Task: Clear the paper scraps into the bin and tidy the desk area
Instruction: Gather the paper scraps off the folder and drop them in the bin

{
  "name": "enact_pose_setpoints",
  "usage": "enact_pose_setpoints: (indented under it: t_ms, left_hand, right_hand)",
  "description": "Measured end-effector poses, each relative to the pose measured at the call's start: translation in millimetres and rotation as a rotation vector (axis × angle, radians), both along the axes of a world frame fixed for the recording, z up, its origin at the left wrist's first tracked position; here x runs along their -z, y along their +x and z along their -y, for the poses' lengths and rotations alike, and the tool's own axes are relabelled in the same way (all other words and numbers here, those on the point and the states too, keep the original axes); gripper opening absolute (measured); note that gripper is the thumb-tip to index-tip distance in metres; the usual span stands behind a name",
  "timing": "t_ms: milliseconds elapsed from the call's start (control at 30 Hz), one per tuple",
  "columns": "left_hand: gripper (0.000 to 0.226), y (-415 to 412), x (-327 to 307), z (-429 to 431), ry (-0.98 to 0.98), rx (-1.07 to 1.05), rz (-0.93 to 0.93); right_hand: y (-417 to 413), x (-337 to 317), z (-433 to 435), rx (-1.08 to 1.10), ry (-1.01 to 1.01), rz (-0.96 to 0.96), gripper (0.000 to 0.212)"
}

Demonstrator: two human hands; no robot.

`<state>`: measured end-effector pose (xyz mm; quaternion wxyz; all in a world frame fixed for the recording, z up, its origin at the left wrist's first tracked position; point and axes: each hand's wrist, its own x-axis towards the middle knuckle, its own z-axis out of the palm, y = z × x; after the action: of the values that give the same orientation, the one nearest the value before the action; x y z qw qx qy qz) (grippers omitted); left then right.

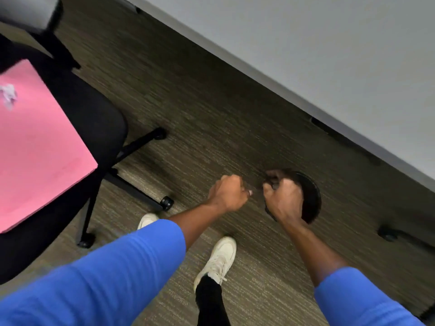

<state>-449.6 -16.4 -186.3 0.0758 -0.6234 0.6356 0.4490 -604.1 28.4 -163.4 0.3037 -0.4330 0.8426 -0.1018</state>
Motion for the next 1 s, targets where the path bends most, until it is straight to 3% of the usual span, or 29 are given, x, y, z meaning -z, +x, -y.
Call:
enact_pose_setpoints:
  t_ms: [200,433,600,800,1000]
  left_hand:
    - [0.027,98.2,-43.0,28.6,-0.089,-0.155,0.038]
    - [0.026,206.9,-84.4,46.7,-0.212,-0.359,0.048]
    - [0.021,280.8,-111.3,56.2,-0.306,-0.520,0.060]
    - [0.020,374.3,-140.4,74.5,-0.548,-0.789,-0.009]
    - [0.012,472.0,-145.3,88.6,-0.676,-0.907,0.240]
  right_hand:
    - [86.1,-46.3,46.6,-0.192,-0.179,-0.024,0.023]
    - [196.8,-79.4,97.4,-0.375,-0.353,0.088,0.027]
    - [269.2,-93.6,124.0,-0.486,-0.406,0.106,0.035]
    - [338.6,-97.3,154.5,-0.639,-0.390,0.104,0.045]
    - [402.0,-97.6,191.6,-0.829,-0.362,0.078,0.054]
